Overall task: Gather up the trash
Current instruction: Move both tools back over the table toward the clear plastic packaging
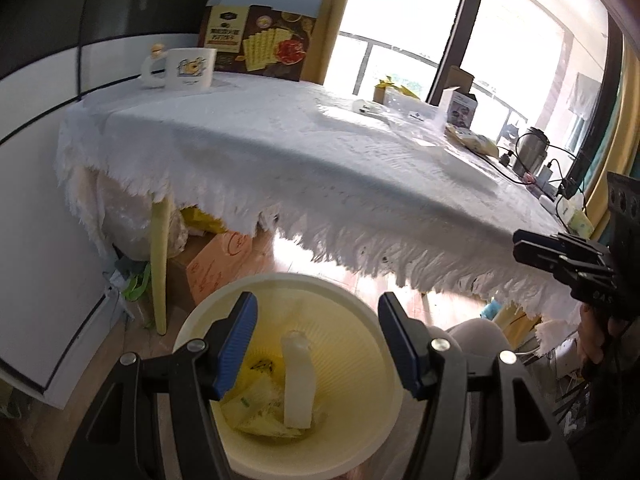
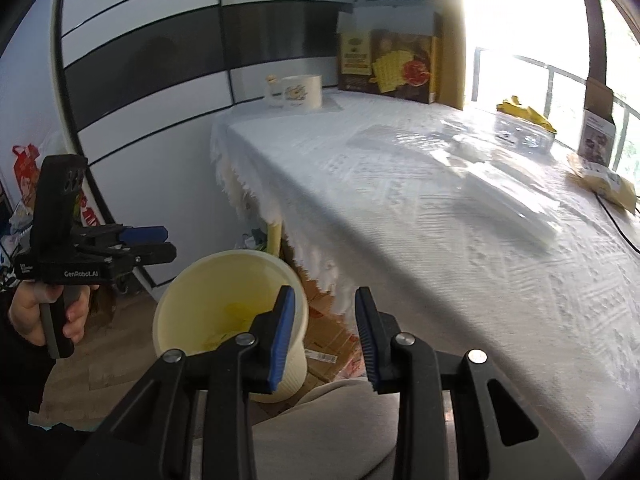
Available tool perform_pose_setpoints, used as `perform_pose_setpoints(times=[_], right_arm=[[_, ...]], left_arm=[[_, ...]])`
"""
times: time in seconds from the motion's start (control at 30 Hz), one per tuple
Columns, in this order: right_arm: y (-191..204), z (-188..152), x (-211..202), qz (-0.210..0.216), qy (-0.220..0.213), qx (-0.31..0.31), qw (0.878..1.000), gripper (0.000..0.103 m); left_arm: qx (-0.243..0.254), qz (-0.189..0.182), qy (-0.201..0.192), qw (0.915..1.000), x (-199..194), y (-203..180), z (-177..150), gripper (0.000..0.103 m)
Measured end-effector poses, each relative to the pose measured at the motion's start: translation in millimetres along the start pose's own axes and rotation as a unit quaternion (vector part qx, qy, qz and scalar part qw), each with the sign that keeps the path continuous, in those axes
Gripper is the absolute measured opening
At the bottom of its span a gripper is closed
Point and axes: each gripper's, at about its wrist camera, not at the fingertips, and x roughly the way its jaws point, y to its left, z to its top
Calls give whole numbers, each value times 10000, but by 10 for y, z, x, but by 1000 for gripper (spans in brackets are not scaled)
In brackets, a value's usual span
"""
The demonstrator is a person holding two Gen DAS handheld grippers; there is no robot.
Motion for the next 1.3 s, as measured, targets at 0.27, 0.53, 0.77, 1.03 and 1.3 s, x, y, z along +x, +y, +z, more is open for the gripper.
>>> perform_pose_setpoints(times=[0.27,0.53,0.77,1.03,1.3], right_arm=[[-302,28,-97,-261,-120,16,9996,29],[-603,182,-157,-455,-328,-166,9983,31],[-866,374,-61,-703,-224,-435,9963,36],[-1143,594,148,-1388,-53,-956,9857,48],[-1261,722,534,-1460,468,-1377,9785,55]], left_arm=[[209,-111,-60,9997,136,-213,172,63],[545,-165,-120,9983,318,-482,461,63],[749,-271,-351,9962,458,-671,706,63],[1034,-375,-375,9932,630,-788,867,63],[933,-371,-419,9941,751,-700,921,63]])
